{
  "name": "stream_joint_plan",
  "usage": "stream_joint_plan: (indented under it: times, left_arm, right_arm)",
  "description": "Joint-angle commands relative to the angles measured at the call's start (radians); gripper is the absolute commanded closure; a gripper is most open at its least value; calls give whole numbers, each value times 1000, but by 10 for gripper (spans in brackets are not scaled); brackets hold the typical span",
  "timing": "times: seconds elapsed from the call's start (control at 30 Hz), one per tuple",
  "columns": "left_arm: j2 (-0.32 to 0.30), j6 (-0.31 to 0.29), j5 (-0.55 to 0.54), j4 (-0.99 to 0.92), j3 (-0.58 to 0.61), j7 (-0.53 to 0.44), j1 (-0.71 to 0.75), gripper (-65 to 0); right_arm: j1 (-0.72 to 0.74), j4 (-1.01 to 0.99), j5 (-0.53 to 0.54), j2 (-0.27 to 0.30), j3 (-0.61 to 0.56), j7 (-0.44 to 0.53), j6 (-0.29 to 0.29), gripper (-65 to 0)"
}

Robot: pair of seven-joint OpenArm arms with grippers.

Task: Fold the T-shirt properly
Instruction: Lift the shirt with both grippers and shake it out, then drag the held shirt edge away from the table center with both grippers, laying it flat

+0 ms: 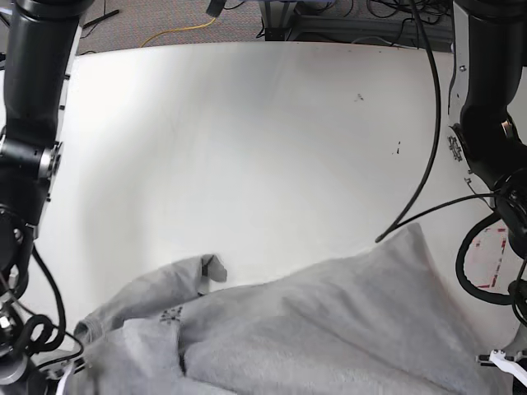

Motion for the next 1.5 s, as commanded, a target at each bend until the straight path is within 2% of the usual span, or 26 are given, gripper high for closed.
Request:
stream_joint_plan:
  times: [0.0, 0.27, 0.33, 0.57, 0.73, 0.87, 1.1, 1.17, 1.3, 1.47]
  left_arm:
    - [-5, 4, -5, 39, -1, -32, 27, 0]
    - [52, 4, -5, 107, -41, -32, 216, 0]
    - [64, 4, -5, 107, -41, -32, 256, 0]
    - [68, 4, -5, 123, -46, -35, 423, 0]
    - [103, 4, -5, 128, -93, -35, 550, 0]
    - [107, 4, -5, 128, -115, -35, 644, 0]
    - [110, 3, -7, 130, -133, -37, 822, 0]
    - [129, 3, -7, 130, -159, -37, 880, 0]
    - [150, 1, -5, 128, -214, -37, 969, 0]
    - [153, 1, -7, 128, -256, -37, 1084, 0]
  right_arm:
    - [-28, 49, -3, -17, 58, 29, -9, 0]
    - [-278, 171, -3, -27, 166, 29, -9, 0]
    - [-329, 196, -3, -47, 190, 29, -9, 0]
    - [-522, 288, -3, -63, 275, 29, -9, 0]
    - [-662, 340, -3, -107, 334, 29, -9, 0]
    - [-752, 362, 3, -112, 365, 14, -9, 0]
    - [-896, 369, 4, -185, 465, -15, -1, 0]
    - [-953, 369, 6, -191, 471, -15, -1, 0]
    - [-1042, 369, 6, -247, 505, -15, -1, 0]
    - [-1134, 369, 6, -302, 563, -15, -1, 0]
